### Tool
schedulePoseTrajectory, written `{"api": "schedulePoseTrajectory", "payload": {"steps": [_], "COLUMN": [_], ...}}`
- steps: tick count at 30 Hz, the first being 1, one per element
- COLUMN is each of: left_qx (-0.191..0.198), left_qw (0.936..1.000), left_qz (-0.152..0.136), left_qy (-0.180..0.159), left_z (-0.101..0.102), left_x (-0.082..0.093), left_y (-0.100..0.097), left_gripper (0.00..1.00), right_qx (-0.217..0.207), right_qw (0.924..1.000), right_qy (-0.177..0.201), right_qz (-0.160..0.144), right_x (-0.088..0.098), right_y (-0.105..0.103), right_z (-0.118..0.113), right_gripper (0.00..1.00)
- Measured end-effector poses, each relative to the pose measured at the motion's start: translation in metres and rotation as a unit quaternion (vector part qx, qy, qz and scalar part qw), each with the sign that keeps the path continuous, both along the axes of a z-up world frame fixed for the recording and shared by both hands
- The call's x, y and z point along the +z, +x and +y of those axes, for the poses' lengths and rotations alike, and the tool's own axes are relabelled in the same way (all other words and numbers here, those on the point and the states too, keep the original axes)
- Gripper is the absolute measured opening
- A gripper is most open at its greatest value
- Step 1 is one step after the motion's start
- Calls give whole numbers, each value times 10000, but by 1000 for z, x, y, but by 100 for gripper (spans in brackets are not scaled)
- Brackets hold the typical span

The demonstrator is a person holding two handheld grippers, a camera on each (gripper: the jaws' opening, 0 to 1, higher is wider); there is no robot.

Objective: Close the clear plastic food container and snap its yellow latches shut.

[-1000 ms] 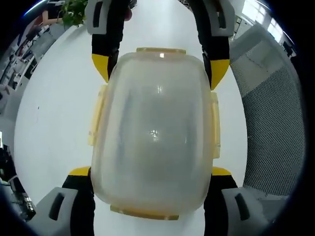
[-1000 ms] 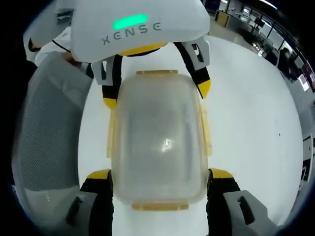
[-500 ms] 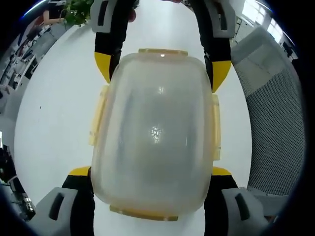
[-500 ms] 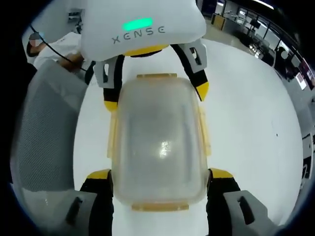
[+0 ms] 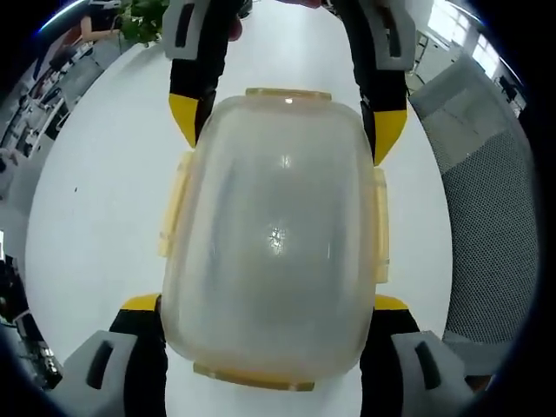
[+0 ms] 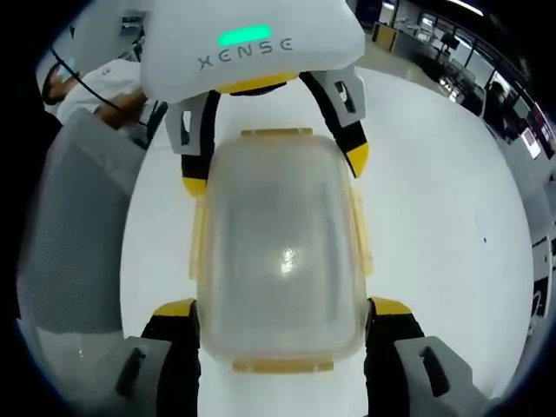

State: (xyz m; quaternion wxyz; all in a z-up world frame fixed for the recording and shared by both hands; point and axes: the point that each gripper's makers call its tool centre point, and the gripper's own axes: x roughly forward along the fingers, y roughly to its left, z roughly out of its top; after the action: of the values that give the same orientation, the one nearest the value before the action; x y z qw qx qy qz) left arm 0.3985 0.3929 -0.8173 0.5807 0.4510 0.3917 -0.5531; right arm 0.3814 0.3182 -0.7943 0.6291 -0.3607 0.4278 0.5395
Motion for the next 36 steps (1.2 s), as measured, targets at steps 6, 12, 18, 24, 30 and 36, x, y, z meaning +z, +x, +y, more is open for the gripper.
{"api": "schedulePoseTrajectory", "payload": {"steps": [6,12,18,24,30,36], "left_qx": [41,53,35,21,36,36], "left_qw": [10000,10000,10000,10000,10000,10000], "left_qz": [-7,-4,-1,-13,-14,-3], "left_qy": [3,-8,-5,57,51,10], "left_z": [0,1,1,1,1,0], "left_x": [0,0,1,0,1,1], "left_y": [5,14,21,28,33,39], "left_gripper": [94,94,94,94,94,94], "right_qx": [34,41,13,-10,-4,-6], "right_qw": [10000,10000,10000,10000,10000,10000], "right_qy": [7,-33,-7,-23,-8,-13], "right_qz": [-13,-16,-27,-33,-42,-52], "right_x": [0,0,0,0,1,1], "right_y": [6,14,21,28,34,39], "right_z": [0,0,1,1,0,-1], "right_gripper": [78,78,78,78,78,78]}}
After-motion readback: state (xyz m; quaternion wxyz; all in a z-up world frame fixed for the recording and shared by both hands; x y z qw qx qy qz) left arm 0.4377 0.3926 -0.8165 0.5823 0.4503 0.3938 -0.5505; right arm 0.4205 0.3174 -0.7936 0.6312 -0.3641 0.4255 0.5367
